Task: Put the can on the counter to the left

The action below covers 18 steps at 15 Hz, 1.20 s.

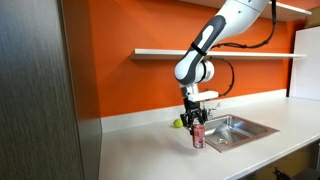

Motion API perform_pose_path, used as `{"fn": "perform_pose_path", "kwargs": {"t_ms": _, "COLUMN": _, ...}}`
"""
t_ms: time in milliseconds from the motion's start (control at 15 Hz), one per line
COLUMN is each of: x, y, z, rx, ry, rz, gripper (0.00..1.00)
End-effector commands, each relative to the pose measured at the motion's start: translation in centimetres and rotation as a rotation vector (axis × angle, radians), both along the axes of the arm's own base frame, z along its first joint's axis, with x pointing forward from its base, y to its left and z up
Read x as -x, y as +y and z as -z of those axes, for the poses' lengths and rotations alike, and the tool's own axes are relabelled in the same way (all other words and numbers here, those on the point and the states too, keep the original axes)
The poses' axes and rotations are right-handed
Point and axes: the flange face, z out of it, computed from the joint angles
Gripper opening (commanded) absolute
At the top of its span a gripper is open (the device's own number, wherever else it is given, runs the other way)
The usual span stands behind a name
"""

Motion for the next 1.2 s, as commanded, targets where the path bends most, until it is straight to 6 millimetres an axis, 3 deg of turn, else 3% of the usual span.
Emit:
{"fn": "perform_pose_path", "kwargs": {"t_ms": 0, "x": -0.3, "y": 1.1, "z": 1.0, "rx": -0.014, "ry": -0.021, "rz": 0.002, "gripper": 0.39}}
{"fn": "perform_pose_path", "kwargs": {"t_ms": 400, "x": -1.1, "y": 1.2, "z": 2.9, "rx": -0.019, "ry": -0.055, "rz": -0.002, "gripper": 0.39}}
{"fn": "perform_pose_path", "kwargs": {"t_ms": 667, "x": -1.2, "y": 1.1, "z": 2.9, "rx": -0.019, "ry": -0.06, "rz": 0.001, "gripper": 0.39}}
{"fn": "perform_pose_path", "kwargs": {"t_ms": 733, "x": -1.1, "y": 1.1, "z": 2.9, "rx": -0.018, "ry": -0.058, "rz": 0.0, "gripper": 0.89}}
{"fn": "perform_pose_path", "kwargs": {"t_ms": 933, "x": -0.9, "y": 1.3, "z": 2.3, "rx": -0.015, "ry": -0.041, "rz": -0.001, "gripper": 0.99}}
{"fn": "perform_pose_path", "kwargs": {"t_ms": 1133, "x": -0.6, "y": 1.5, "z": 0.6, "rx": -0.013, "ry": -0.043, "rz": 0.005, "gripper": 1.0}}
